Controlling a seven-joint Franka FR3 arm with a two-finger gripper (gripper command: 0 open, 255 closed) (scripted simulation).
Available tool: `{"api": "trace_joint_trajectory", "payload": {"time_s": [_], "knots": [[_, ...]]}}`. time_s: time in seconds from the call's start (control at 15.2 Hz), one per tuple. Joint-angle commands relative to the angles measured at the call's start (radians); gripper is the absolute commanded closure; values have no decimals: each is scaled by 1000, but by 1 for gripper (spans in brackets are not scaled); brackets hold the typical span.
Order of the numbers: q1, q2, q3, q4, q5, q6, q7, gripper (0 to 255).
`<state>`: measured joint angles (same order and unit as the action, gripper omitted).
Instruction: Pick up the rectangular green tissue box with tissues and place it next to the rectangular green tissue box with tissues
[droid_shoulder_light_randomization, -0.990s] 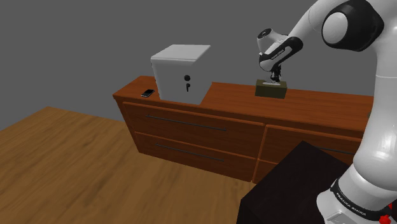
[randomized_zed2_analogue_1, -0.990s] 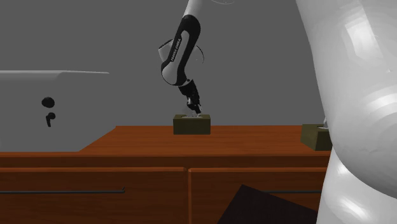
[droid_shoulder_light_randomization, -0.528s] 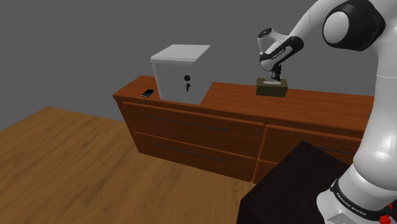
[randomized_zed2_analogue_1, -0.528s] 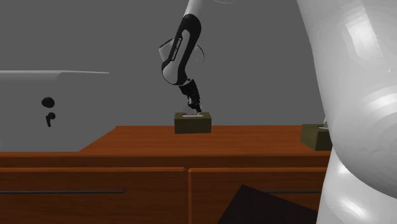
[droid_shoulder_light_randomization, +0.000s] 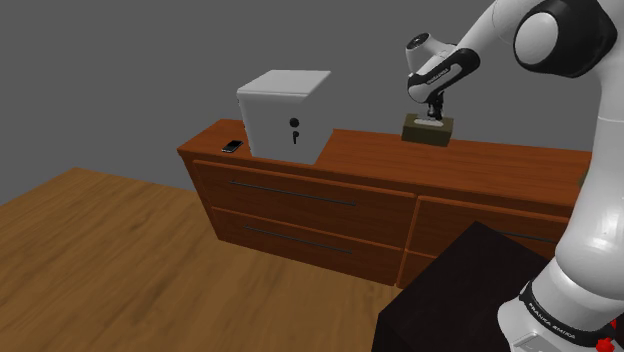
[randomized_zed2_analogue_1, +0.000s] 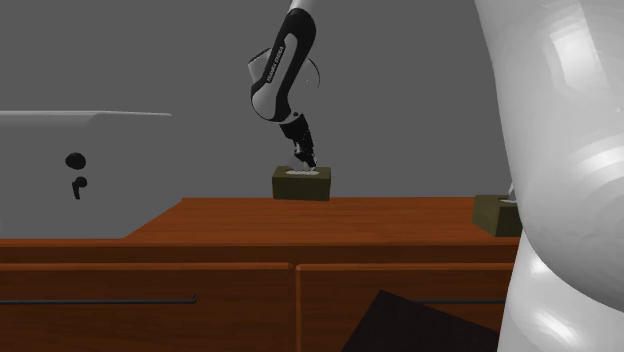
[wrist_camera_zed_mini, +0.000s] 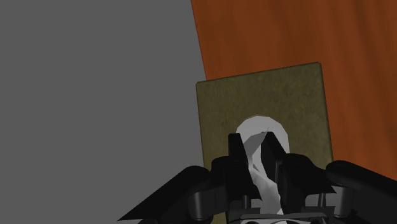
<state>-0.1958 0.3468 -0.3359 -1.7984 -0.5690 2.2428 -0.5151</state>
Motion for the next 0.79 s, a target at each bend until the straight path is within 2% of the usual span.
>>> {"api": "trace_joint_trajectory", "payload": {"time_s": [0.0, 0.73], "knots": [[1, -13, 1, 9, 4, -20, -12, 255], [6, -65, 5, 82, 27, -131, -78, 255]]}}
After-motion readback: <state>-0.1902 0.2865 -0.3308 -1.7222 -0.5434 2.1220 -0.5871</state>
